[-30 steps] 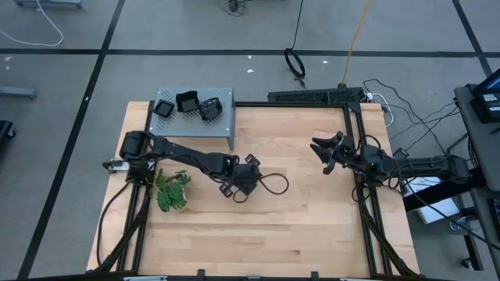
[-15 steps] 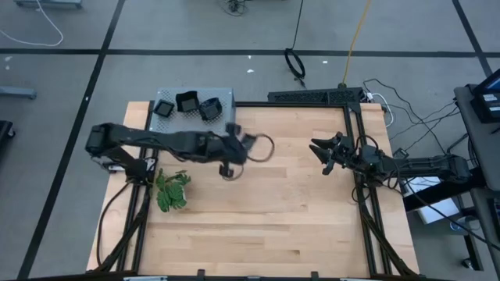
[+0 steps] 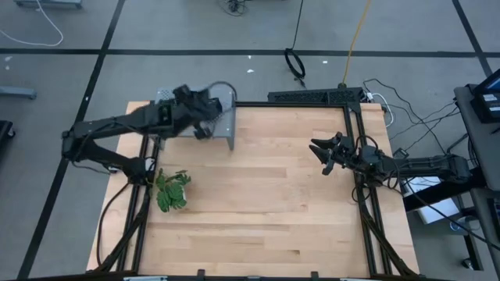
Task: Pick & Place Mini shaped plates
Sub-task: Stack the square plate on top of the square plate on the shelf
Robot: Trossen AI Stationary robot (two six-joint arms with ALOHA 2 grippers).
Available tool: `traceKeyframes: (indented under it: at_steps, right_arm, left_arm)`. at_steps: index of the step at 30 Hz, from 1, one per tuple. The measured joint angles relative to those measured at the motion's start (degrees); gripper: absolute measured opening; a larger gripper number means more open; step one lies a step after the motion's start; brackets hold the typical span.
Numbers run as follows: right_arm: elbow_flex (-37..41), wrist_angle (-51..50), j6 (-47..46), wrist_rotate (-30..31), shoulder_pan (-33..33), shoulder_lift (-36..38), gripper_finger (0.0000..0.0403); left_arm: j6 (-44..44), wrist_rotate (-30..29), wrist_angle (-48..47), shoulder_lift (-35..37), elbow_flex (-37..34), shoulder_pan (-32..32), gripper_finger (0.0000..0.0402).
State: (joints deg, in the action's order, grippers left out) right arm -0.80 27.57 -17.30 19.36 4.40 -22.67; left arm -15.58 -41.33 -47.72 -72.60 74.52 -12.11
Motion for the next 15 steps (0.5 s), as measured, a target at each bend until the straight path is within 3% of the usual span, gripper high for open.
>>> traceKeyframes:
  at_steps: [3,15]
  right_arm:
    - [0.0,-0.1,0.0,0.0,0.0,0.0,0.013]
    - [0.0,0.0,0.0,0.0,0.0,0.0,0.013]
  left_arm:
    - [4.6,-2.3,-4.4,1.4,0.0,-3.4,0.0013]
    - [29.4,-2.3,-24.8,2.1,0.0,-14.1,0.0012]
